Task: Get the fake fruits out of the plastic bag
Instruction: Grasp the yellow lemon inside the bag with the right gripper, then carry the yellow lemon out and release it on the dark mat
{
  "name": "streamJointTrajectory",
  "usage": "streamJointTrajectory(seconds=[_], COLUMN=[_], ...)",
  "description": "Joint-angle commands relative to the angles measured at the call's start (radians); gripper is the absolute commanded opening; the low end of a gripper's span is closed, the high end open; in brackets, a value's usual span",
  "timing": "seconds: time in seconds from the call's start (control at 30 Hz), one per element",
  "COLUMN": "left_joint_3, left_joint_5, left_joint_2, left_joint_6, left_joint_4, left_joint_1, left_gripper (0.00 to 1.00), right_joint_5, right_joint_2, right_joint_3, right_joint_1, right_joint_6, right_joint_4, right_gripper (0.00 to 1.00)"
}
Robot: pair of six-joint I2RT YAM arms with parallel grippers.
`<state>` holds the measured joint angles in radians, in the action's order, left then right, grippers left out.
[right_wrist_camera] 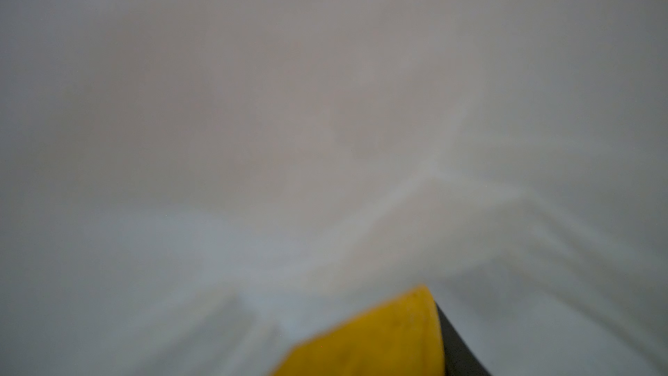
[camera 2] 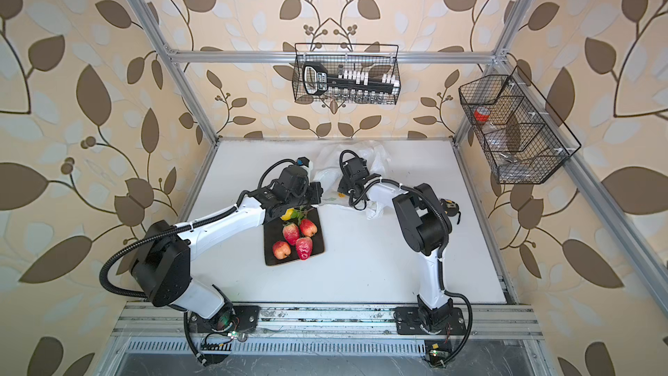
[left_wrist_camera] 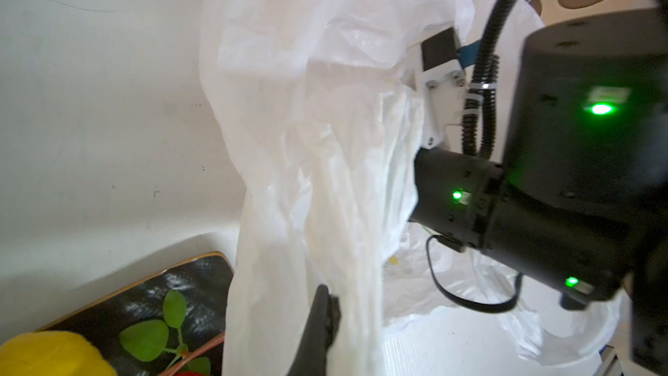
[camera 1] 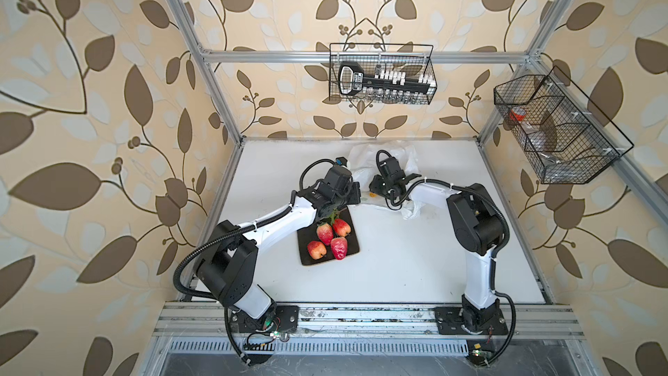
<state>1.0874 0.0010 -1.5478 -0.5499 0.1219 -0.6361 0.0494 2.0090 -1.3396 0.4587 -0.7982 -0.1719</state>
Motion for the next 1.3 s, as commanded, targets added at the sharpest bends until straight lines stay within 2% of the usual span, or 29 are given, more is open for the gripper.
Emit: streamJointTrajectory(seconds=[0.0,0.17,0.27,0.5,0.77,0.87,0.97,1.1,1.17,1.27], left_joint_3=[0.052,0.09,0.111,0.153,0.166,0.156,0.154,0.155,0.152,0.141], left_joint_5=[-0.056,-0.079,-0.112,-0.115,-0.086,-0.066,-0.024,0.048,0.07,0.053], left_joint_2=[-0.013,-0.052,-0.065,-0.118,-0.148,-0.144,-0.131,-0.093,-0.053,0.032], left_joint_6=[0.011,0.021,0.027,0.024,0.025,0.024,0.034,0.059,0.065,0.07], left_joint_4=[0.012,0.014,0.01,-0.013,-0.029,-0.046,-0.052,-0.031,-0.008,0.044], left_joint_1=[-0.008,-0.009,-0.007,0.004,0.009,0.01,0.009,0.008,0.007,0.008], left_gripper=[0.0,0.0,0.0,0.0,0.02,0.32,0.55,0.79,0.98,0.99], right_joint_5=[-0.106,-0.303,-0.376,-0.435,-0.467,-0.479,-0.482,-0.503,-0.518,-0.507], right_joint_2=[-0.108,-0.183,-0.227,-0.355,-0.534,-0.581,-0.636,-0.707,-0.747,-0.799], right_joint_3=[0.049,0.099,0.106,0.171,0.272,0.295,0.314,0.344,0.369,0.395], right_joint_1=[-0.009,-0.029,-0.034,-0.042,-0.042,-0.04,-0.04,-0.035,-0.019,0.049], right_joint_6=[0.013,0.036,0.091,0.248,0.419,0.456,0.494,0.545,0.585,0.667], right_joint_4=[0.021,-0.003,-0.08,-0.194,-0.151,-0.142,-0.131,-0.107,-0.082,-0.057], right_gripper=[0.35,0.31,0.31,0.29,0.27,0.26,0.26,0.26,0.26,0.27])
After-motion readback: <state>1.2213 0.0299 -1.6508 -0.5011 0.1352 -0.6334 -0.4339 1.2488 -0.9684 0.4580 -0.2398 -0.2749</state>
